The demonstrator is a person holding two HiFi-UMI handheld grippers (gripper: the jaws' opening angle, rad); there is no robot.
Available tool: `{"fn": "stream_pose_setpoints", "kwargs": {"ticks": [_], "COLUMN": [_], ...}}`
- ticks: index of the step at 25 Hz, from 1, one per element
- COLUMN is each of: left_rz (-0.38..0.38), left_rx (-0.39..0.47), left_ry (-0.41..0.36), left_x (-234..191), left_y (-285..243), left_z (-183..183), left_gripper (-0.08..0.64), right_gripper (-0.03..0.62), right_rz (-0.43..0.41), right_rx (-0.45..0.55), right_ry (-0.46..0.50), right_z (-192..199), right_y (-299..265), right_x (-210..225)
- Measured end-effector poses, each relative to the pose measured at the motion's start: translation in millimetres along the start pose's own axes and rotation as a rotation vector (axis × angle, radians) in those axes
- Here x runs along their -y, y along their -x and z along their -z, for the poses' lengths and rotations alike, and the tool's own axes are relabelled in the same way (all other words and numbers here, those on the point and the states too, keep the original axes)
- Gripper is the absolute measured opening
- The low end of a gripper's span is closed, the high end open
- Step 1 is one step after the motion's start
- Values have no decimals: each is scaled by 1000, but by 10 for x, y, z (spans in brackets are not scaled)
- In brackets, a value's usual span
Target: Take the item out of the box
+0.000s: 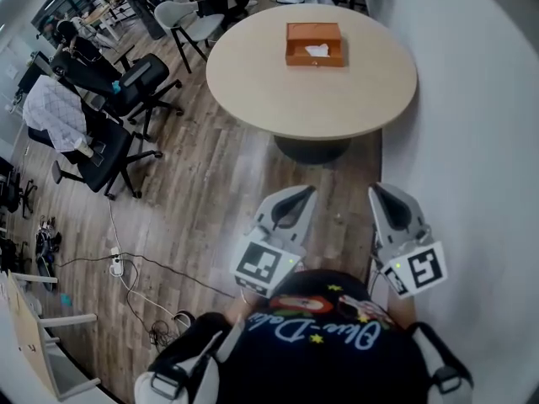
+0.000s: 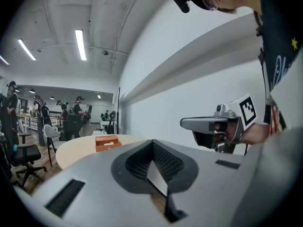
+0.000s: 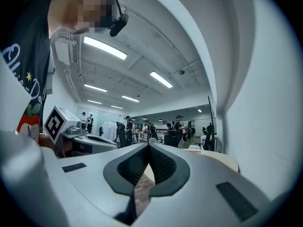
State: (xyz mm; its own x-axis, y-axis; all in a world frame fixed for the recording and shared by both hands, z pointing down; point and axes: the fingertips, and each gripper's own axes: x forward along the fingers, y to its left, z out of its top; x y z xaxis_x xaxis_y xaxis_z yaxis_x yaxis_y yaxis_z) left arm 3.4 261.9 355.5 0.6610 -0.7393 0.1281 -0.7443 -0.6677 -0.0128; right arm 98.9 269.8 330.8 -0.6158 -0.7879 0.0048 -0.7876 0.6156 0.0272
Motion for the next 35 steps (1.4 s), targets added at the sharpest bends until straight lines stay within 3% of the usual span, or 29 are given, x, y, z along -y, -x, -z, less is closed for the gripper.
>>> {"fn": "stream_pose_setpoints", "kwargs": {"ticks": [15,19,27,35], "left_rz": [26,35,-60,-86], "left_rx": [-4,-3,-23,-18], "left_ry": [39,42,20,-2], "left_x": [-573,-595,-1115,-1359], "left_y": [-21,-147,-380,-884], "left_z": [200,175,128,-30], "left_gripper": [-15,-15,-15,-15], "right_gripper": [-3,-3,-3,-3], "right_rz": [13,14,-75,-130], "right_rx": [-32,-20,9,-21], "right_ry": [-12,-15,-26,-12], "right_z": [125,108,107,159], "right_y": [-485,-580,-1188,-1595], "right_x": [-182,-36,262,714]}}
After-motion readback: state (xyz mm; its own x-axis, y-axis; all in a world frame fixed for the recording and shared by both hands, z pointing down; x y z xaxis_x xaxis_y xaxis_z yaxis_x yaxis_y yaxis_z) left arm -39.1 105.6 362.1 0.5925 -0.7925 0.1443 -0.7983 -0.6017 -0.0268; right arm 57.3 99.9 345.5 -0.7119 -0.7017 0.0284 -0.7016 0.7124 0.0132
